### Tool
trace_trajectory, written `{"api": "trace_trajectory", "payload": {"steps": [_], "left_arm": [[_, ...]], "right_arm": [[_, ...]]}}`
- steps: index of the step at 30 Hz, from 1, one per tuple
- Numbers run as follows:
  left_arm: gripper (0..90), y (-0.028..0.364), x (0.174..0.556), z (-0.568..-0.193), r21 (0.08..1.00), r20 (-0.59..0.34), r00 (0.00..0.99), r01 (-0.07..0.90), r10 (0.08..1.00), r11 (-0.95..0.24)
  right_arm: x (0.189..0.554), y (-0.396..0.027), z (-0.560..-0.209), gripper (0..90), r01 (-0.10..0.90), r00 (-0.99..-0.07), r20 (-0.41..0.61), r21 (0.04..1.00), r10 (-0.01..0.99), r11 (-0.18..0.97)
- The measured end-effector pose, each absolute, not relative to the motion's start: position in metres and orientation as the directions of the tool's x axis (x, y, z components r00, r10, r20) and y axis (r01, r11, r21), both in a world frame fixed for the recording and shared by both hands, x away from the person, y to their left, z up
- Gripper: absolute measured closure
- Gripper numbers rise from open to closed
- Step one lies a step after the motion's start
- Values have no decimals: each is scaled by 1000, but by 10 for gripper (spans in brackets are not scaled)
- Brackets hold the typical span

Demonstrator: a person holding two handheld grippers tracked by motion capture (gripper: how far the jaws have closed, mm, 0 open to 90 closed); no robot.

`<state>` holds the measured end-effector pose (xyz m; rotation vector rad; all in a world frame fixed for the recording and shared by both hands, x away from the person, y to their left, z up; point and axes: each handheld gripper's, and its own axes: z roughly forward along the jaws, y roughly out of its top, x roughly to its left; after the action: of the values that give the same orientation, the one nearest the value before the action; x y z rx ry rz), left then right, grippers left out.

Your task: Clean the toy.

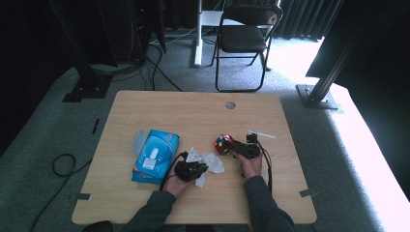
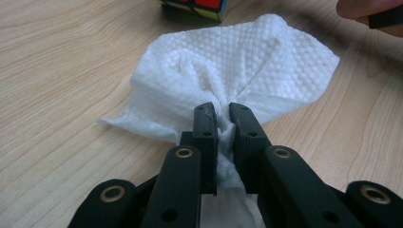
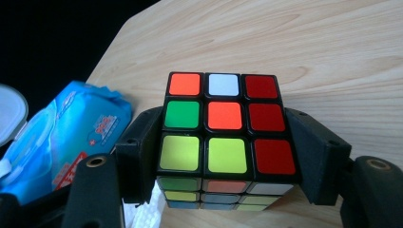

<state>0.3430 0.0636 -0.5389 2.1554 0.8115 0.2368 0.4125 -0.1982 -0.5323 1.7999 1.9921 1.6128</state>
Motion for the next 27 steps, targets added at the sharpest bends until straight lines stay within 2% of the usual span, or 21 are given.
{"api": "trace_trajectory", "payload": {"steps": [2,4,11,17,20,23,27], "left_arm": [[823,64,343,-539,745,-98,776,472,623,-471],[823,64,343,-539,745,-98,776,472,623,-471],[822,63,343,-539,745,-98,776,472,623,-471],[822,63,343,-540,744,-98,776,473,623,-472],[821,63,343,-540,745,-98,776,472,623,-471],[820,63,343,-540,745,-100,775,474,623,-470],[820,63,343,-540,744,-99,775,474,624,-471]], "right_arm": [[412,-198,-530,339,712,-337,549,680,765,-175],[413,-200,-530,340,720,-335,559,671,759,-177],[418,-219,-541,340,768,-244,723,551,646,-325],[415,-220,-536,317,745,-251,639,607,728,-276],[417,-223,-540,307,757,-236,669,581,705,-297],[416,-226,-539,339,755,-243,683,579,689,-307],[413,-222,-537,339,741,-287,629,624,722,-249]]}}
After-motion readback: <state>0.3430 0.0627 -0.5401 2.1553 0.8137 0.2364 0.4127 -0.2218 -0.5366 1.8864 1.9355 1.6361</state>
